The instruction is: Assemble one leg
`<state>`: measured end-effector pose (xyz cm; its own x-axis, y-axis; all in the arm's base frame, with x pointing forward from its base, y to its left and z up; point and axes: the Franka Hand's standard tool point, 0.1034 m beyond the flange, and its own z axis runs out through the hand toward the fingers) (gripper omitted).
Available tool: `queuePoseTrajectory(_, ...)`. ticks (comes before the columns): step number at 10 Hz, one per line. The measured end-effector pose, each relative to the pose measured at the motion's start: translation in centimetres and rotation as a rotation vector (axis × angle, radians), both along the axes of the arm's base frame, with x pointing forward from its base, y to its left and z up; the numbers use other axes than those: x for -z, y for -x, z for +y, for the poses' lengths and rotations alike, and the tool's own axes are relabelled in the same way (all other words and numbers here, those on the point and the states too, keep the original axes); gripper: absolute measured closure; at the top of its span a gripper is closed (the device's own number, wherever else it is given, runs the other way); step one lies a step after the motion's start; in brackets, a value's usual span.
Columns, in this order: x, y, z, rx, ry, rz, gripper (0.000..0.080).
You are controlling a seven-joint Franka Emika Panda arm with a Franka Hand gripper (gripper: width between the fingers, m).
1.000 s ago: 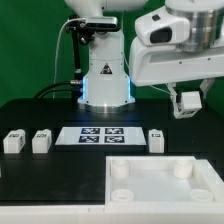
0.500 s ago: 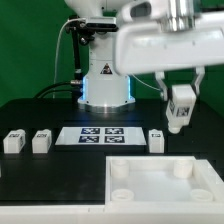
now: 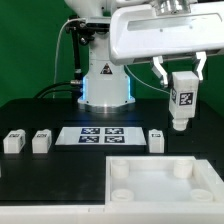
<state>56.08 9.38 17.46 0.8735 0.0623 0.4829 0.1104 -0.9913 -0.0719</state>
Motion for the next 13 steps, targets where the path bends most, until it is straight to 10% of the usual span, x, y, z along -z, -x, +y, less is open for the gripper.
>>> queuePoseTrajectory(6, 2.7, -4.6, 0.9, -0.021, -0.015, -0.081, 0.0508)
queuePoseTrajectory(13, 4.1, -5.9, 0.4, -0.020, -0.007, -0.140, 0.0508)
